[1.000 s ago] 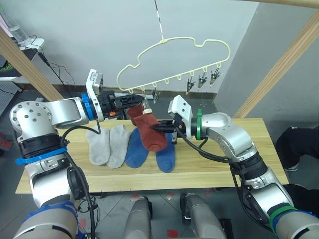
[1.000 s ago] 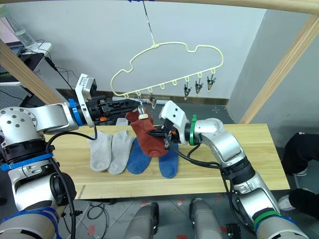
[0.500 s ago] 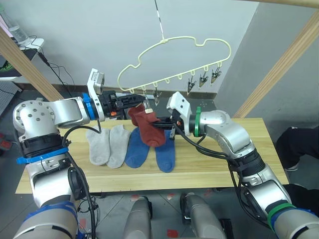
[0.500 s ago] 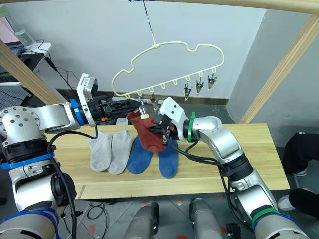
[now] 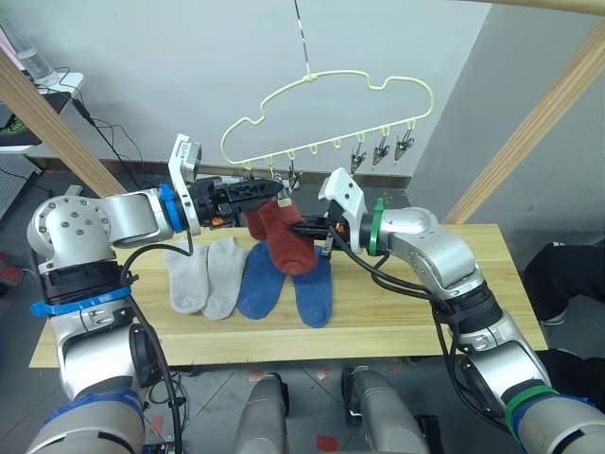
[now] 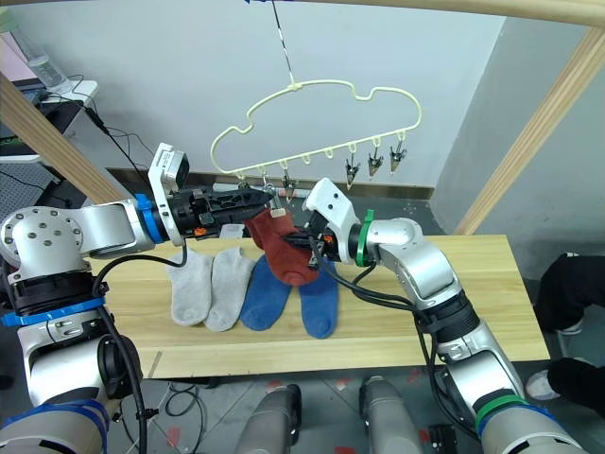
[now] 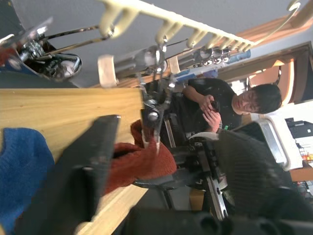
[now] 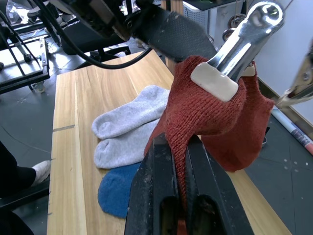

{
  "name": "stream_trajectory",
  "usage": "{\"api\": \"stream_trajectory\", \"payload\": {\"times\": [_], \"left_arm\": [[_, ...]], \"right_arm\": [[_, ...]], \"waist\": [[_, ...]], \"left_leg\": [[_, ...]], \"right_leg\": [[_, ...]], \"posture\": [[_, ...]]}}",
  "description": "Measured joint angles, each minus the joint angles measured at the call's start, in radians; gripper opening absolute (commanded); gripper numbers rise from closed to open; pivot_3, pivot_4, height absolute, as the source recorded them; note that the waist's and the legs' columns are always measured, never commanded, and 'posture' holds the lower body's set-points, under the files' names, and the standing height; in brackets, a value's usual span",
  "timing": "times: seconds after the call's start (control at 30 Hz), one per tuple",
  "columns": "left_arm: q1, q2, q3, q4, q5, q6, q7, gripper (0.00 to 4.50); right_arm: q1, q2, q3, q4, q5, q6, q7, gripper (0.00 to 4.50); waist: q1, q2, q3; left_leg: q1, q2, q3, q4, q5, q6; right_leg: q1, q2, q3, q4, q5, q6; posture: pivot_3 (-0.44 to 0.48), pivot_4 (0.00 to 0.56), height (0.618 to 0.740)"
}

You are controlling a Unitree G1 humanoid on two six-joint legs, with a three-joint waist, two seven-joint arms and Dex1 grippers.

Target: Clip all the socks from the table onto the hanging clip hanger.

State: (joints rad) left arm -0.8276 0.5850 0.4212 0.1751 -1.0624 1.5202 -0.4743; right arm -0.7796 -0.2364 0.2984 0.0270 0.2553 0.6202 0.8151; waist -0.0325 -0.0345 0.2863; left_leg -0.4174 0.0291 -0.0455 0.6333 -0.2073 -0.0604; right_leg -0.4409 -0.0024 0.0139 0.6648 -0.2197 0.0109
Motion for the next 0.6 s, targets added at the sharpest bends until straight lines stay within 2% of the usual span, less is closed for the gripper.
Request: {"api": "stream_trajectory", "payload": {"times": [0.03,0.13,0.27,0.4,0.47,0.6], "left_arm": [[0.006,0.007,0.0,-0.014,0.0,-0.001,-0.005,4.5],[0.038,0.02,0.0,-0.067,0.0,-0.005,-0.014,4.5],[0.151,0.044,-0.04,-0.246,0.053,-0.107,-0.014,4.5],[0.206,0.008,-0.041,-0.326,0.073,-0.194,0.008,4.5],[0.252,-0.013,-0.062,-0.391,0.127,-0.289,0.029,4.5],[0.345,-0.039,-0.153,-0.485,0.278,-0.502,0.044,4.5]], "right_arm": [[0.0,0.005,-0.001,0.004,0.0,0.0,-0.009,0.26],[-0.003,0.012,-0.001,0.019,-0.004,-0.002,-0.016,1.0],[0.004,0.014,-0.001,0.012,-0.011,0.002,-0.032,2.35],[0.043,-0.014,-0.001,-0.037,-0.006,0.024,-0.029,3.7],[0.082,-0.048,-0.007,-0.097,-0.001,0.044,-0.034,4.47],[0.144,-0.076,-0.096,-0.226,0.032,0.096,-0.084,4.47]], "waist": [[0.0,0.0,0.0],[0.001,0.0,0.0],[0.002,0.0,0.0],[0.009,0.0,0.0],[0.01,0.0,0.0],[0.01,0.0,0.0]], "left_leg": [[0.0,0.0,0.0,0.0,0.0,0.0],[0.0,0.0,0.0,0.0,0.0,0.0],[0.0,0.0,0.0,-0.001,0.0,0.0],[-0.001,0.0,-0.001,-0.001,0.0,0.0],[-0.001,-0.001,-0.001,-0.001,0.0,0.0],[-0.001,0.0,-0.001,-0.001,0.0,0.0]], "right_leg": [[0.0,0.0,0.0,0.0,0.0,0.0],[0.0,0.0,0.0,0.0,0.0,0.0],[0.0,-0.001,0.001,-0.001,0.0,-0.001],[0.0,-0.001,0.0,-0.001,0.0,0.0],[0.0,-0.002,0.001,-0.002,0.0,0.0],[0.0,-0.001,0.001,-0.002,0.0,0.0]], "posture": [[0.013,0.243,0.74],[0.021,0.24,0.74],[0.024,0.24,0.74],[0.034,0.237,0.74],[0.037,0.242,0.74],[0.029,0.248,0.74]]}}
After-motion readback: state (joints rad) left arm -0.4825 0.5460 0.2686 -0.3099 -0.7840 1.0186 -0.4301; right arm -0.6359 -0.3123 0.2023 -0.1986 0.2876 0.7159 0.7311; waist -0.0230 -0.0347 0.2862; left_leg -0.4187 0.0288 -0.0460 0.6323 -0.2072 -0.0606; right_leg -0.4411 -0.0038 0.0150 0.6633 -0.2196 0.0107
